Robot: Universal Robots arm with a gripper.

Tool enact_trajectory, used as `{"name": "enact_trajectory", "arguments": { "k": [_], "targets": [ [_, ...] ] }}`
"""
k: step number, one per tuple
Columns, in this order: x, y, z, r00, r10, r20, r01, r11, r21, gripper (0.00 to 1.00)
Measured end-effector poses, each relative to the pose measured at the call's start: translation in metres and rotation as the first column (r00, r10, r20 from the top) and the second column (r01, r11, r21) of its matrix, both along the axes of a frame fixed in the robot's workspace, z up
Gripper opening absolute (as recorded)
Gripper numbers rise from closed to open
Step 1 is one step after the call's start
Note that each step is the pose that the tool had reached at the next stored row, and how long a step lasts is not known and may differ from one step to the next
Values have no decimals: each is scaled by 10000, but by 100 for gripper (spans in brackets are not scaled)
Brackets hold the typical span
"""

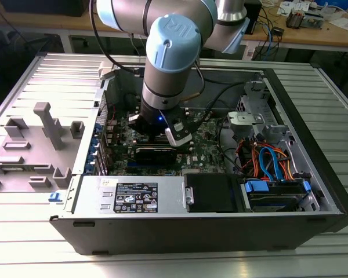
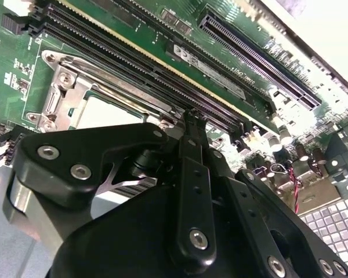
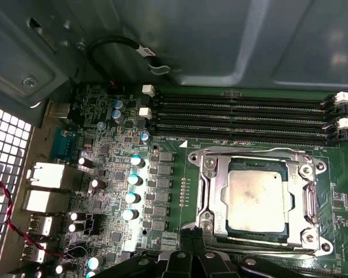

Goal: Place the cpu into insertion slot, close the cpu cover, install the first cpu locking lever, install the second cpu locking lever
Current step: 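Install the second cpu locking lever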

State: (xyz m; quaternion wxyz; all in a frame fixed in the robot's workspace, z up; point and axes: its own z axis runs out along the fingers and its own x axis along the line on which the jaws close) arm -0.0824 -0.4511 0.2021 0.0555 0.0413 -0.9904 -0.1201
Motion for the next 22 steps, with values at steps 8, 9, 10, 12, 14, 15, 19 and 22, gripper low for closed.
{"name": "enact_trajectory", "arguments": {
  "k": [8,9,10,12,14,15,19,22],
  "targets": [
    [-6,2,0,10000,1,-1,-1,10000,61,11],
    [-7,3,-1,10000,1,-1,-1,10000,68,11],
    [-8,4,-2,10000,1,-1,-1,10000,76,11],
    [-10,5,-6,10000,1,-2,-1,10000,96,11],
    [-13,10,-14,10000,0,0,0,9999,123,11],
    [-15,12,-20,10000,1,-1,-1,9999,137,11],
    [-20,18,-30,10000,1,0,-1,9999,162,11],
    [-24,22,-37,10000,1,-1,-1,9999,161,11]
  ]
}}
